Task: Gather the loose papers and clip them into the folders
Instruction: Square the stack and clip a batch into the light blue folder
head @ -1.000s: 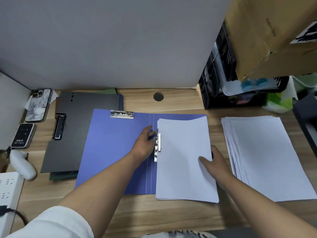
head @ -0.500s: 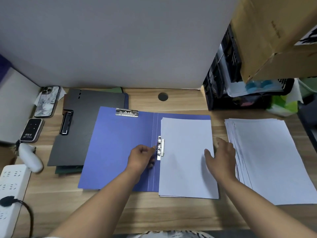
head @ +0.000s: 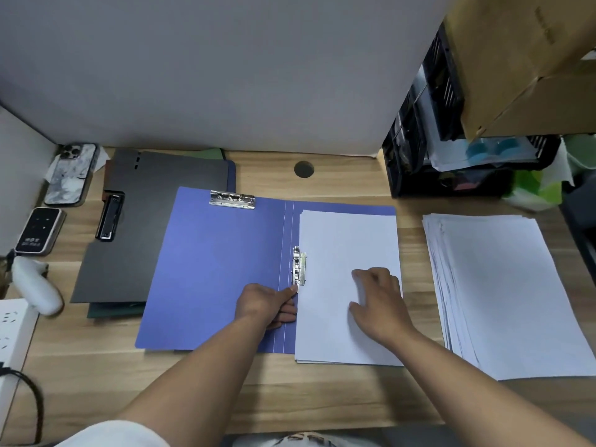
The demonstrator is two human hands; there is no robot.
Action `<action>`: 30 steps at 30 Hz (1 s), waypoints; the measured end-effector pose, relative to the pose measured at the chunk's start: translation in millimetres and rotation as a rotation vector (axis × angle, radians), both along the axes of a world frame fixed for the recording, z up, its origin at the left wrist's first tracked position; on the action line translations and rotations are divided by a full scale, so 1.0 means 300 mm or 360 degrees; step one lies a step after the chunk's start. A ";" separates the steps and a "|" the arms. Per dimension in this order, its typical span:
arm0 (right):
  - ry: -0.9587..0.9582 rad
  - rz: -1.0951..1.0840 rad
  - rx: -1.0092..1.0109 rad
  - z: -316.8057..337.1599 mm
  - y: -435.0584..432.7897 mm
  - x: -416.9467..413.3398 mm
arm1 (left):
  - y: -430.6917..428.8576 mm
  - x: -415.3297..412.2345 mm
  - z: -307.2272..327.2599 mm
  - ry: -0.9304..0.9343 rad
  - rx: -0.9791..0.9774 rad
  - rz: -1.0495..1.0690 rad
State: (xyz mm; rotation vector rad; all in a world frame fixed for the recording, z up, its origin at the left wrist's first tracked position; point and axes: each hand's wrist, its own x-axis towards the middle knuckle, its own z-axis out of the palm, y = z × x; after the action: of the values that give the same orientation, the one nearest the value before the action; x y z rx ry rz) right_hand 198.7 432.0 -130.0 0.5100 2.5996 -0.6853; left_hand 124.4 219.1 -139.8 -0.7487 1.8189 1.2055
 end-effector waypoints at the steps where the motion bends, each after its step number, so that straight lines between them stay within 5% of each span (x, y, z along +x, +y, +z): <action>1: 0.0003 0.0025 0.0027 -0.001 -0.002 0.007 | 0.002 0.004 -0.008 0.0012 -0.0017 -0.0001; 10: -0.0086 0.0135 0.0336 0.015 -0.002 0.054 | 0.046 0.045 0.028 -0.0125 0.0023 -0.0118; 14: -0.0029 0.0168 0.0198 0.027 0.041 0.073 | 0.068 0.065 0.041 -0.0112 -0.0029 -0.0233; 18: 0.0284 -0.0113 -0.0127 0.031 0.143 0.104 | 0.133 0.039 0.088 0.0366 -0.0561 -0.0535; 22: 0.0541 -0.0548 0.0045 0.061 0.365 0.135 | 0.413 0.069 0.160 0.0809 -0.0260 -0.0837; 26: 0.0394 -0.0922 0.0481 0.104 0.697 0.217 | 0.705 0.185 0.167 0.1055 0.0064 -0.1690; 30: -0.0093 -0.1100 0.0416 0.095 0.989 0.296 | 0.853 0.271 0.111 0.1187 -0.0041 -0.1924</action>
State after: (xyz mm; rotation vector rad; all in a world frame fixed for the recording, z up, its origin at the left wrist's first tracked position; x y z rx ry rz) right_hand 287.4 728.8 -101.6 1.5214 2.4463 -0.5076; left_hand 205.8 475.1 -106.5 0.8759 2.2463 0.6047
